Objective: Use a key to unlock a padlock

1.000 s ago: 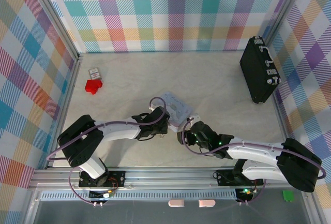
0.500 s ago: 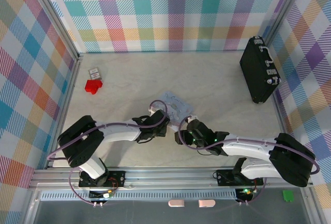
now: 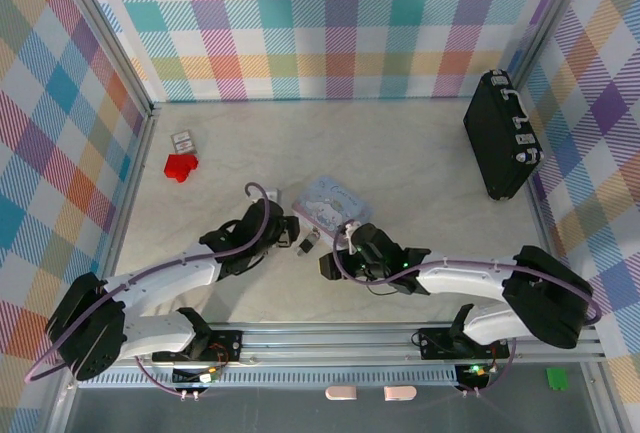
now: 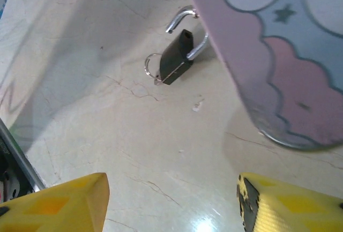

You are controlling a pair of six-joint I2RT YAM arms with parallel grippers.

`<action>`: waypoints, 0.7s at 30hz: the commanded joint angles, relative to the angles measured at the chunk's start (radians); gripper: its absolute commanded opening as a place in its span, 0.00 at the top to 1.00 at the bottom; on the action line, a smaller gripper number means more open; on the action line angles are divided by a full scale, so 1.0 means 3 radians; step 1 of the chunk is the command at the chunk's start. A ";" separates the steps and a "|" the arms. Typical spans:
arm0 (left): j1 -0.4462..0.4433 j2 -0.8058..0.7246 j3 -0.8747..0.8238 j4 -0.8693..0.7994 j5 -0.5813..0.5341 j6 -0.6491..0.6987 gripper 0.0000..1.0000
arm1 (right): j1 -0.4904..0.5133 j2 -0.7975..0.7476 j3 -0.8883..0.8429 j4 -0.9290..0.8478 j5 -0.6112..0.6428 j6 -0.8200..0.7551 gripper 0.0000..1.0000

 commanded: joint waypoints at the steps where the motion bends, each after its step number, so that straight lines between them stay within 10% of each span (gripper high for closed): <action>1: 0.0226 0.0035 0.0098 -0.0037 0.0279 0.0138 0.46 | 0.0022 0.0154 0.0166 0.0064 -0.0090 0.0056 0.36; 21: 0.0696 0.0593 0.0468 0.0007 0.0713 0.0115 0.45 | -0.1162 0.0454 0.0466 -0.0524 -0.0215 -0.0271 0.32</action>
